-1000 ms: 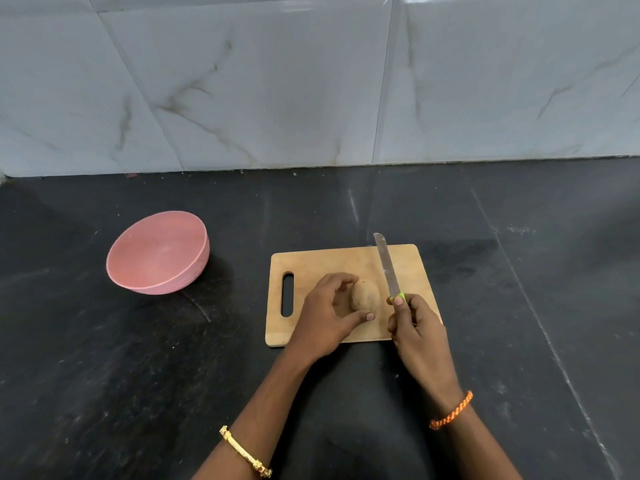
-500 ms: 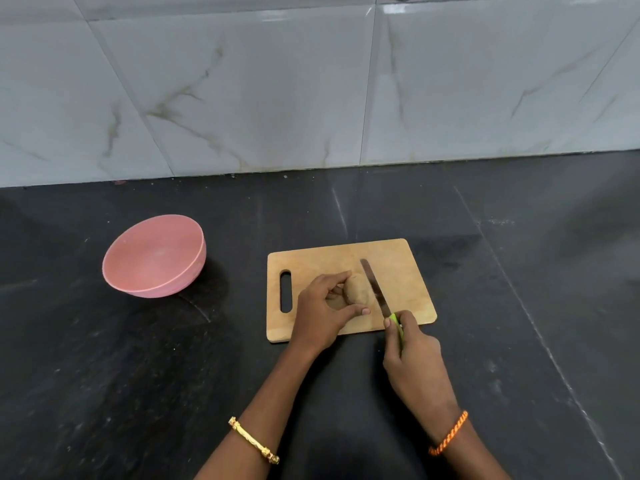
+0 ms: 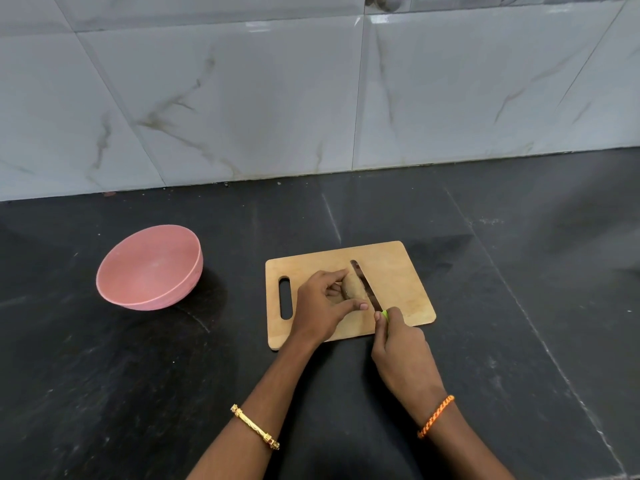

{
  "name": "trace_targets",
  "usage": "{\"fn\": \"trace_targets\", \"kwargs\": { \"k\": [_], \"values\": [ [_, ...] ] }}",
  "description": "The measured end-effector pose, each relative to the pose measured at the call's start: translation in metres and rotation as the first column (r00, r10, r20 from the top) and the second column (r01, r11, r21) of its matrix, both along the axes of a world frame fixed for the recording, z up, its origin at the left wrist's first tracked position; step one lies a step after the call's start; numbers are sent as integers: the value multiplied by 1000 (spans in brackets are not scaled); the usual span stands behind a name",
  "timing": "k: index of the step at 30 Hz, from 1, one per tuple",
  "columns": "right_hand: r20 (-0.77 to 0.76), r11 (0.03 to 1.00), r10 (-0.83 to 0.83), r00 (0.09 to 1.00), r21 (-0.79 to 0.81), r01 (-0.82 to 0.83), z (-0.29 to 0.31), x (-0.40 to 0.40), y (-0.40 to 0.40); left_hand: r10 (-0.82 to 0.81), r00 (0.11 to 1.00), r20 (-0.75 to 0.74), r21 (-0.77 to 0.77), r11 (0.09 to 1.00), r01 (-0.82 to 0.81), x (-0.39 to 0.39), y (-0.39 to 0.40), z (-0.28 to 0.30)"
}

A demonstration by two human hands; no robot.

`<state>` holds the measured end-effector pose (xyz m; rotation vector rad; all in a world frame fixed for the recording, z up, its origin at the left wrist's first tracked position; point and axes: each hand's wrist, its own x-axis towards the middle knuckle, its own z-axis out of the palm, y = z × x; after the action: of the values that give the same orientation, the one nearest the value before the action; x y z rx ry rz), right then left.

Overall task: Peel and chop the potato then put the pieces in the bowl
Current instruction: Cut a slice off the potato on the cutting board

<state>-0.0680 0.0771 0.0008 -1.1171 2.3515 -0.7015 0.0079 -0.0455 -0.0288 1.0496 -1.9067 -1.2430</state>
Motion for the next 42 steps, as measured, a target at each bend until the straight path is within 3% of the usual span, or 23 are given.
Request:
{"fn": "trace_targets", "kwargs": {
  "k": [12, 24, 35, 42],
  "values": [
    [66, 998, -3, 998, 64, -1, -1, 9, -9, -74, 997, -21, 24, 997, 75, 1, -10, -8],
    [62, 985, -30, 998, 171, 19, -2, 14, -17, -140, 990, -9, -58, 989, 140, 1, -16, -10],
    [94, 972, -1, 996, 235, -22, 6, 1, -20, -186, 979, -86, 185, 962, 200, 10, -31, -6],
    [69, 958, -1, 998, 286, -18, 5, 6, -24, -152, 982, -113, 236, 956, 175, 6, -29, -2]
  ]
}}
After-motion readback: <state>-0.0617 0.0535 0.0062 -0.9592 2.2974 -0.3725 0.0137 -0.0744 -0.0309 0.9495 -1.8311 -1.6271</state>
